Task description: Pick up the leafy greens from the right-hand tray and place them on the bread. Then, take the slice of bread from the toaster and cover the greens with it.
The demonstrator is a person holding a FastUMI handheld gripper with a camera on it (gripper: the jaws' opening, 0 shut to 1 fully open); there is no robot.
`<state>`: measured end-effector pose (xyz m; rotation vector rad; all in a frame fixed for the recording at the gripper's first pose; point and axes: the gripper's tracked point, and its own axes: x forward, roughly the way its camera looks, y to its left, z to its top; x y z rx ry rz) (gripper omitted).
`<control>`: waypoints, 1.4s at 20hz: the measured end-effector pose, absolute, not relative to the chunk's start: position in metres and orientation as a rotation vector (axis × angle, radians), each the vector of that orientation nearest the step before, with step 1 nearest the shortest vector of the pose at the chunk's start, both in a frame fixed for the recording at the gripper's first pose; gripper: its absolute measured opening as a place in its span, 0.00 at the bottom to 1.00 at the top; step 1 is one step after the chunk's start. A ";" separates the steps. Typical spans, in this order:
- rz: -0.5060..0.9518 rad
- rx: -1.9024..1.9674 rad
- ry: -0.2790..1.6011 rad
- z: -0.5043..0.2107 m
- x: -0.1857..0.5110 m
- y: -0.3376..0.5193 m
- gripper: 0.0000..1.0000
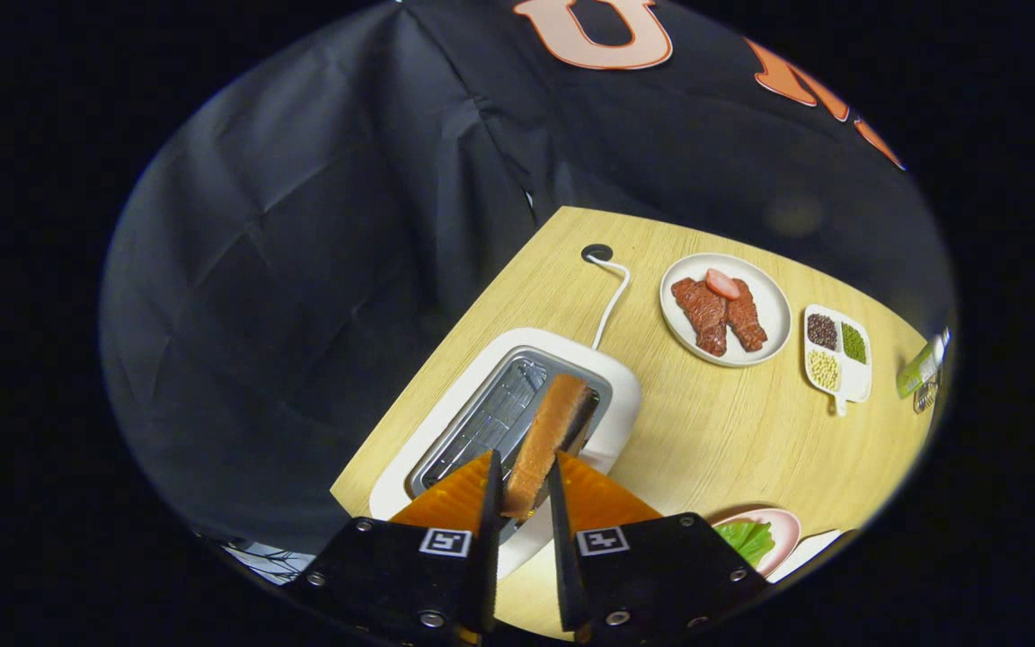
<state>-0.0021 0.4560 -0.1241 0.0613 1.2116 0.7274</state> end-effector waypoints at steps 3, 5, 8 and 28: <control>0.734 0.061 1.165 -0.115 0.001 0.451 0.18; 0.736 0.085 1.134 -0.103 0.004 0.447 0.13; 0.741 0.118 1.066 -0.082 0.008 0.435 0.12; 0.672 0.267 0.833 -0.036 -0.023 0.285 0.10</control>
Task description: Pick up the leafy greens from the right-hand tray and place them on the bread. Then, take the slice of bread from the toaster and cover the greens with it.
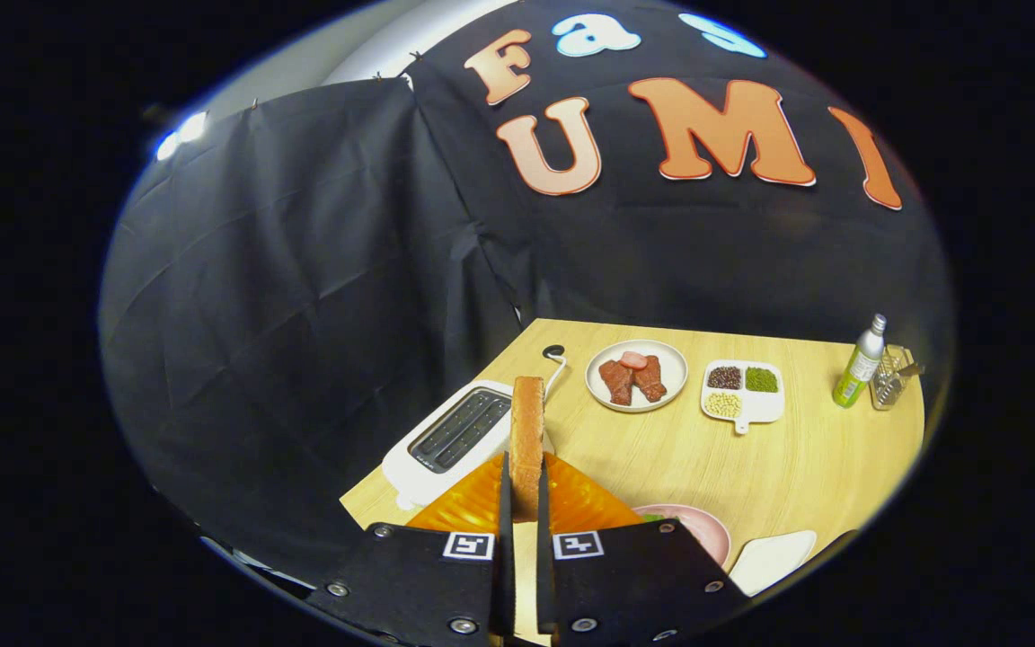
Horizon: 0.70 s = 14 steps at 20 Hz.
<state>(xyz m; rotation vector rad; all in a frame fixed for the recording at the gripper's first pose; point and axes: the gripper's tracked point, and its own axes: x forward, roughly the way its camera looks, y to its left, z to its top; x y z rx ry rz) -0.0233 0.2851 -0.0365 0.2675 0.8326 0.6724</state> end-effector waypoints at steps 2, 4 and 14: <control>0.667 0.300 0.850 -0.046 -0.032 0.276 0.10; 0.660 0.332 0.873 -0.060 -0.038 0.267 0.10; 0.624 0.435 0.957 -0.126 -0.062 0.232 0.09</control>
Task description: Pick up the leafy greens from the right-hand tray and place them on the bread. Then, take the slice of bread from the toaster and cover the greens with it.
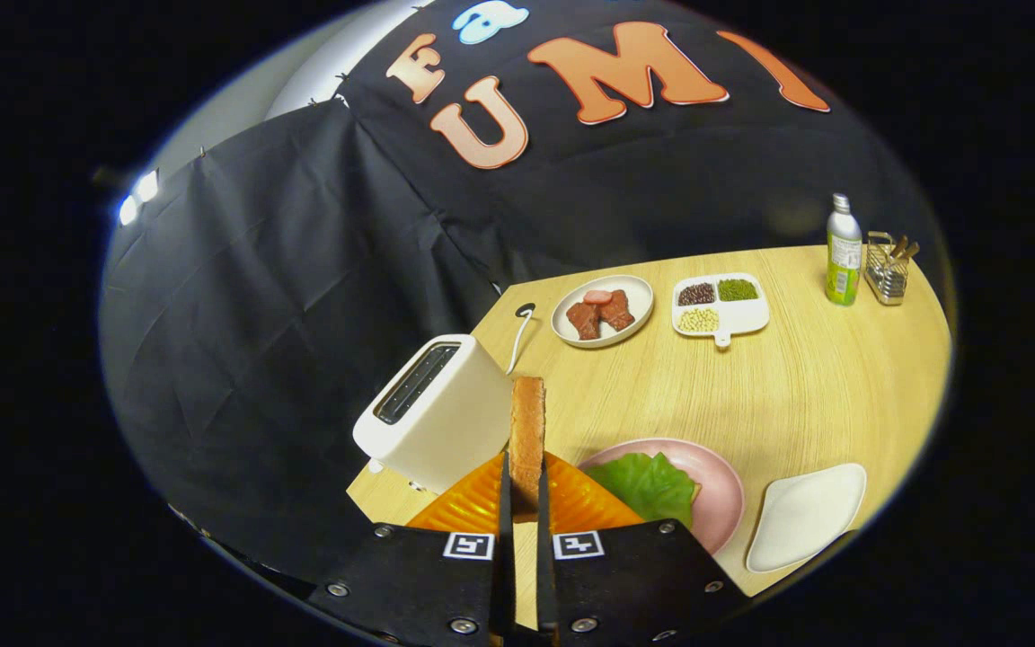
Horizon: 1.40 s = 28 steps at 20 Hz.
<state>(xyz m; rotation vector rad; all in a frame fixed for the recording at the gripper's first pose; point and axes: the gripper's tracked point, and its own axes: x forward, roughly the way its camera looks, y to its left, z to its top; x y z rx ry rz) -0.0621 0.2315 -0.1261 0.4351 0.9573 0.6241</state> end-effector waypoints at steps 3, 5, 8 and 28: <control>0.612 0.475 0.982 -0.145 -0.069 0.224 0.10; 0.604 0.502 1.006 -0.159 -0.073 0.220 0.09; 0.584 0.522 1.039 -0.180 -0.078 0.210 0.10; 0.474 0.293 0.999 -0.250 -0.088 0.171 0.33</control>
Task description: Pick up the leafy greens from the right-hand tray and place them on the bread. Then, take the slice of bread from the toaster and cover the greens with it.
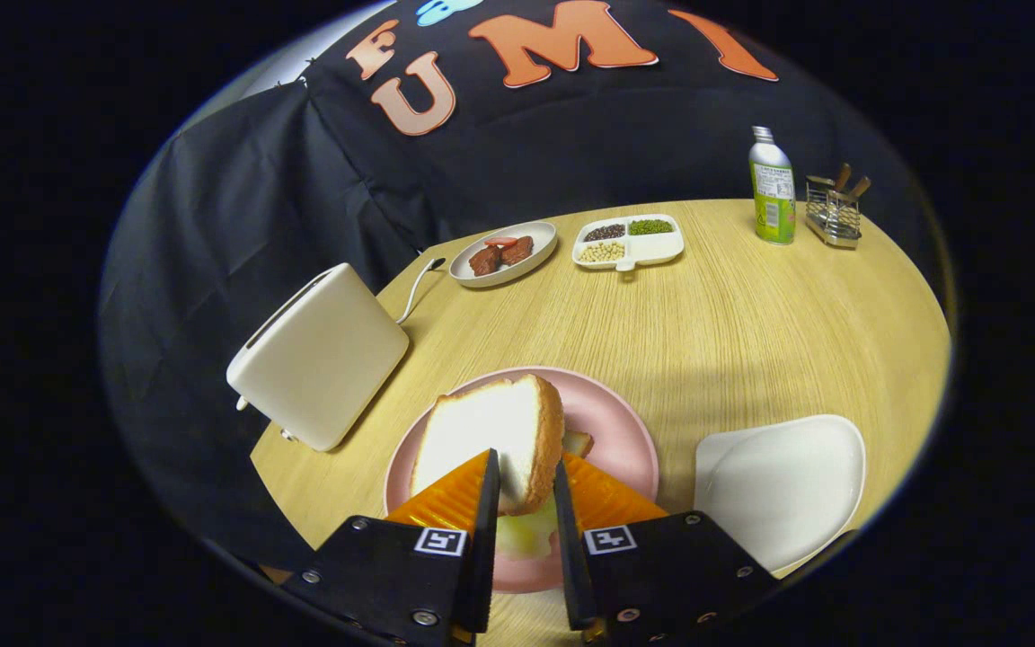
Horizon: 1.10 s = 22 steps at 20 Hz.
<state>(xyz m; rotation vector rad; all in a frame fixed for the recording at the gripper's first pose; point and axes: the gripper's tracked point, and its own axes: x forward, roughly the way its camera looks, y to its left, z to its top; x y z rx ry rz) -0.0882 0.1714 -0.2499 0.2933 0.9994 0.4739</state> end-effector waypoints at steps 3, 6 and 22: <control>0.443 0.220 0.926 -0.243 -0.072 0.167 0.41; 0.378 0.099 0.828 -0.241 -0.059 0.151 0.57; 0.190 0.077 0.319 -0.119 -0.002 0.115 0.72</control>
